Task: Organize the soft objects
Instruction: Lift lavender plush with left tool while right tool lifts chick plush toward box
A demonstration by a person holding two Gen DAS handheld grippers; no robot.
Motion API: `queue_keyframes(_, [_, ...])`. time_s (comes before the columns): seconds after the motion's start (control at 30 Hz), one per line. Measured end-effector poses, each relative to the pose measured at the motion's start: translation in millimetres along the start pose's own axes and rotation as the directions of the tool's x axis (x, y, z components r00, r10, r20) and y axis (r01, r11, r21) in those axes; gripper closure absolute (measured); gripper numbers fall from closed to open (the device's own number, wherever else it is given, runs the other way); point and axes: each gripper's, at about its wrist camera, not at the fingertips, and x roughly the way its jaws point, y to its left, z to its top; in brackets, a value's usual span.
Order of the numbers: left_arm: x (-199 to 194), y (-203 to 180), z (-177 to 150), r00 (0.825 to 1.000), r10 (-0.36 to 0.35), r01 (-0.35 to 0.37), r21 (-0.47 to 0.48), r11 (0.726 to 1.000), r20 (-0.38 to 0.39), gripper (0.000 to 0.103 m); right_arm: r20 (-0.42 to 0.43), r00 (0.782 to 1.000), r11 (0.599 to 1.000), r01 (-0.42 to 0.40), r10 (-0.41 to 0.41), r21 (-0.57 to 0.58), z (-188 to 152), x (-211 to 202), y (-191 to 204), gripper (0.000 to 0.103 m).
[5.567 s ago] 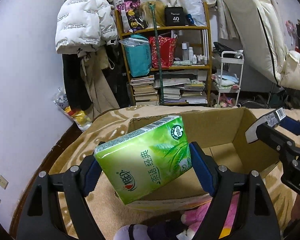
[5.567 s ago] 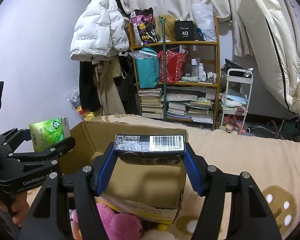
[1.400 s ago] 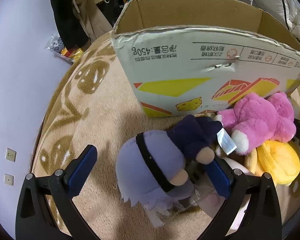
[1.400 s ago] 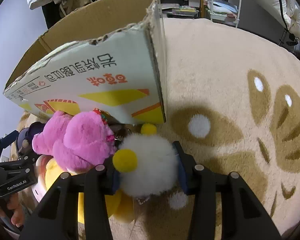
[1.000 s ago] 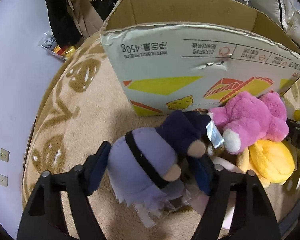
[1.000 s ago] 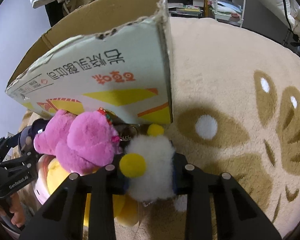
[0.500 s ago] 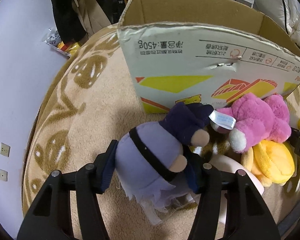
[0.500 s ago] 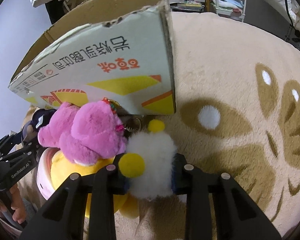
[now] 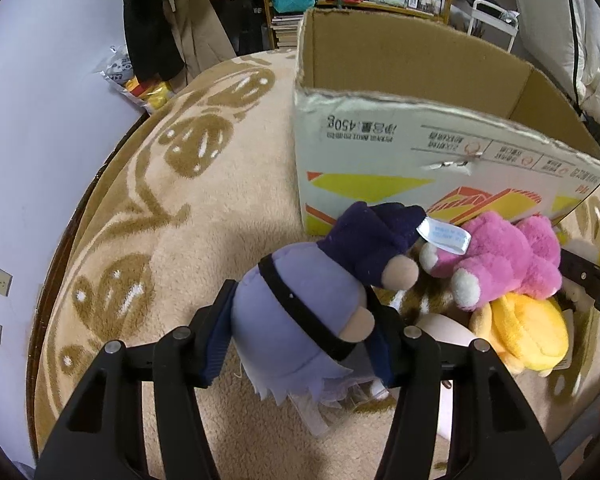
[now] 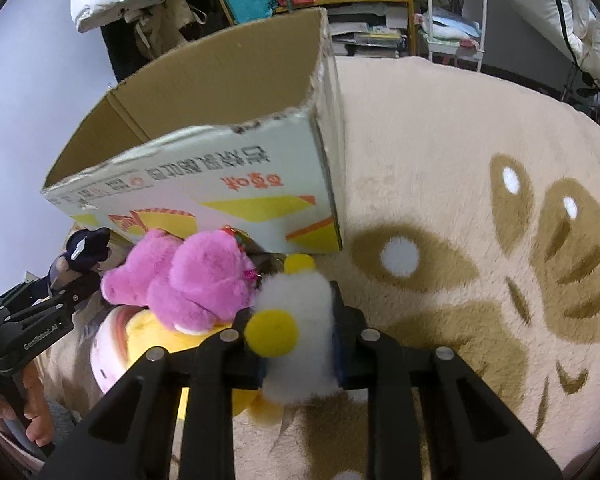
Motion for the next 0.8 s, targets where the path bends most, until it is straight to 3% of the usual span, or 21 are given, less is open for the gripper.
queue_keyframes(0.53, [-43.6, -6.8, -8.6, 0.991, -0.042, 0.040, 0.016, 0.999, 0.125, 0.050, 0.143, 0.989, 0.999, -0.035, 0.039, -0.031, -3.3, -39.1, 21.7, 0.078])
queue_keyframes(0.8, [-78.7, -5.8, -10.9, 0.968, -0.045, 0.045, 0.008, 0.999, 0.245, 0.049, 0.255, 0.963, 0.995, -0.067, 0.084, -0.075, -3.9, -72.0, 35.6, 0.078])
